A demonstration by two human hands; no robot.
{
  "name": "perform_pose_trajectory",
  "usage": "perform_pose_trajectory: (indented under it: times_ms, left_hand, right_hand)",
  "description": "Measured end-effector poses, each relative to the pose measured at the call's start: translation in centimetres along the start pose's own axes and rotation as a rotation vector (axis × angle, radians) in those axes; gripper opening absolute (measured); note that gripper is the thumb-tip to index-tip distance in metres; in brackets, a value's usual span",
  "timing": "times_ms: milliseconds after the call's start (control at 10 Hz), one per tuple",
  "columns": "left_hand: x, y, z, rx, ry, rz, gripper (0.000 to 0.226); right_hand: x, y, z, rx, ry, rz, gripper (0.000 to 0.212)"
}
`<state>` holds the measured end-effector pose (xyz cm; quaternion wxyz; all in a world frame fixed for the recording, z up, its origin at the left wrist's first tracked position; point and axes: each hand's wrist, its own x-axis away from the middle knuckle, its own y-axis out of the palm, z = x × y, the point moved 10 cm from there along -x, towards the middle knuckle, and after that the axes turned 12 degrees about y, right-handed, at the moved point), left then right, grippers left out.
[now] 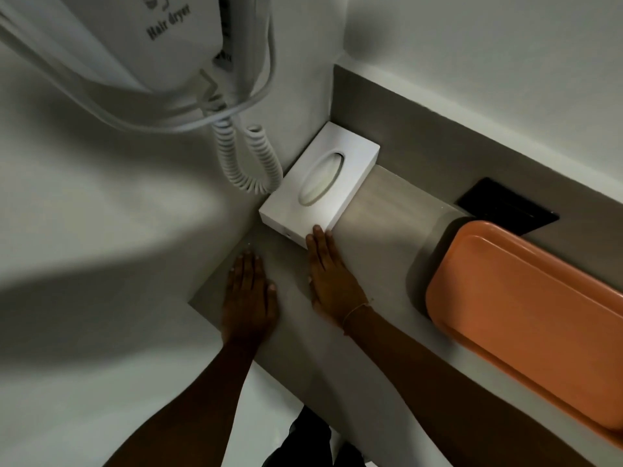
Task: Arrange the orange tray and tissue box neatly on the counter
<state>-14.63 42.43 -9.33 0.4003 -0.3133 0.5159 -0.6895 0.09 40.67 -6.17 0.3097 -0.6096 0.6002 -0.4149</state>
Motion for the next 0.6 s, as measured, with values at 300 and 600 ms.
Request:
perform_pose_trajectory:
  times_ms: [300,600]
  left_hand:
    - [0.0,-0.1,0.0,0.002,-0.006,0.003,0.063]
    - [-0.1,-0.9,2.3,-0.022,0.122,-0.062,0.060]
  right_hand:
    - [-0.9,0.9,-0.2,0.053,-0.012,-0.021,0.085]
    - [3.2,-3.5,-0.1,-0.264,0.076,0.097,0.071]
